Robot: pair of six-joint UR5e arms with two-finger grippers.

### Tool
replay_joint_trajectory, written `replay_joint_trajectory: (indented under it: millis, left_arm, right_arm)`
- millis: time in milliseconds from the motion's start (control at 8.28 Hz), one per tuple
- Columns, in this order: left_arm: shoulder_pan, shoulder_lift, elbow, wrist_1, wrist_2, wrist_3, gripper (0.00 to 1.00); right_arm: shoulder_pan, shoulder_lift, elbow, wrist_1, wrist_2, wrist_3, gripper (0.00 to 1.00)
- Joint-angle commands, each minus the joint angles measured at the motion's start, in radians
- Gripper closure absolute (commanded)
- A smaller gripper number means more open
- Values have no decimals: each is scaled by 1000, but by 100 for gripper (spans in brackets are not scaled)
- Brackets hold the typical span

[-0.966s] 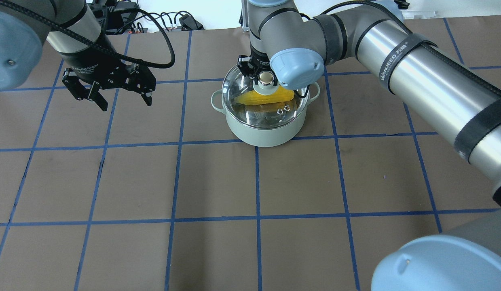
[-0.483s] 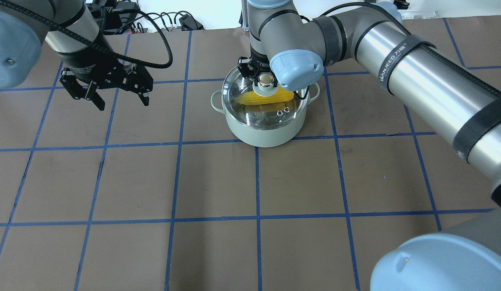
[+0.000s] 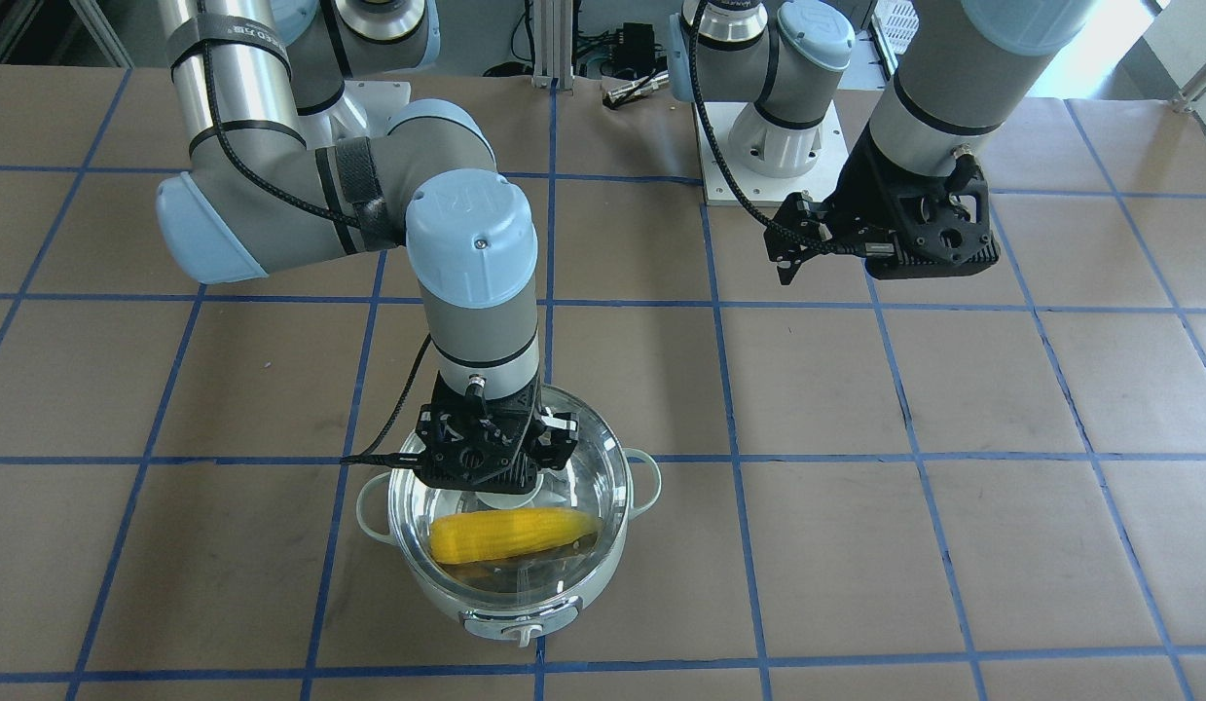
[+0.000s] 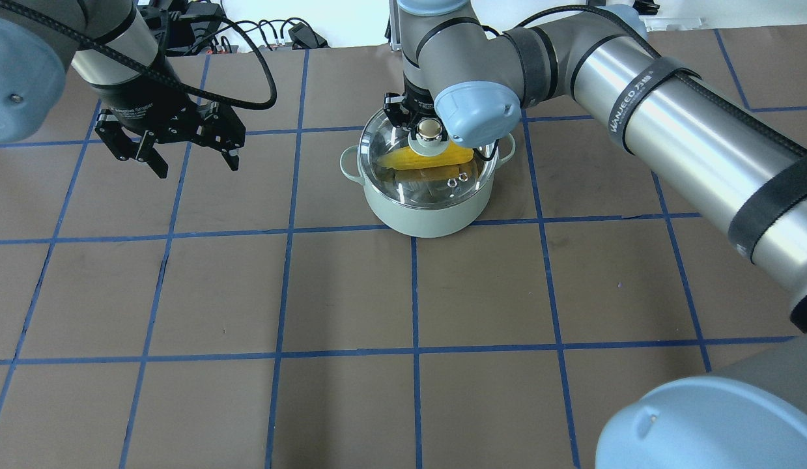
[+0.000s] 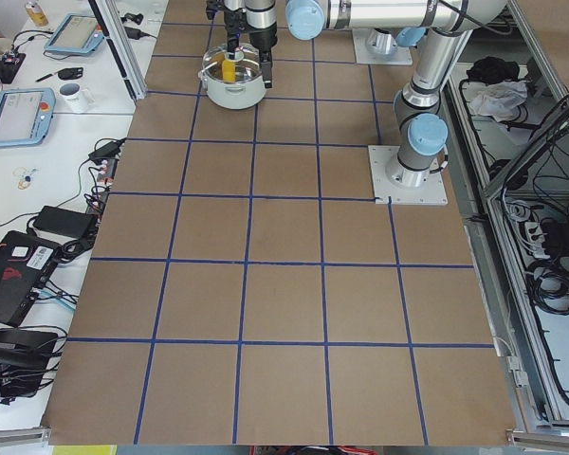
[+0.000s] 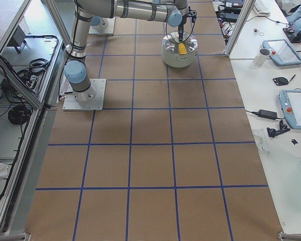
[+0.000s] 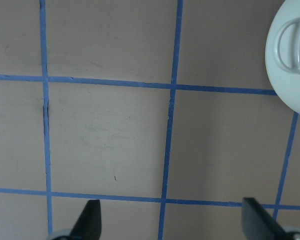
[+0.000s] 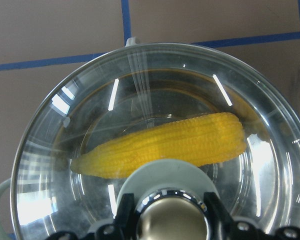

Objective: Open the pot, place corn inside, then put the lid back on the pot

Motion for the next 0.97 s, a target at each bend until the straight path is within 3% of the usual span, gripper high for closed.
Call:
replay_joint_trajectory:
  millis: [0,121,362,604,846]
  left_arm:
    - [1,-3,-2,0,1,1,0]
    - [1,-5,-2,0,1,1,0]
    - [1,-8,-2,0,1,1,0]
    - [1,-11,-2,0,-1,1,0]
    - [1,-14,-2,2,-3,2,0]
  right_arm:
    - [0,2,1,-15,8,-2,49]
    - [0,4,1,-22,8,-6,40]
    - [0,5,3,-23,8,-6,32]
    - [0,5,22,-46,7,-6,31]
    - [0,5,24,-58,10,-6,25]
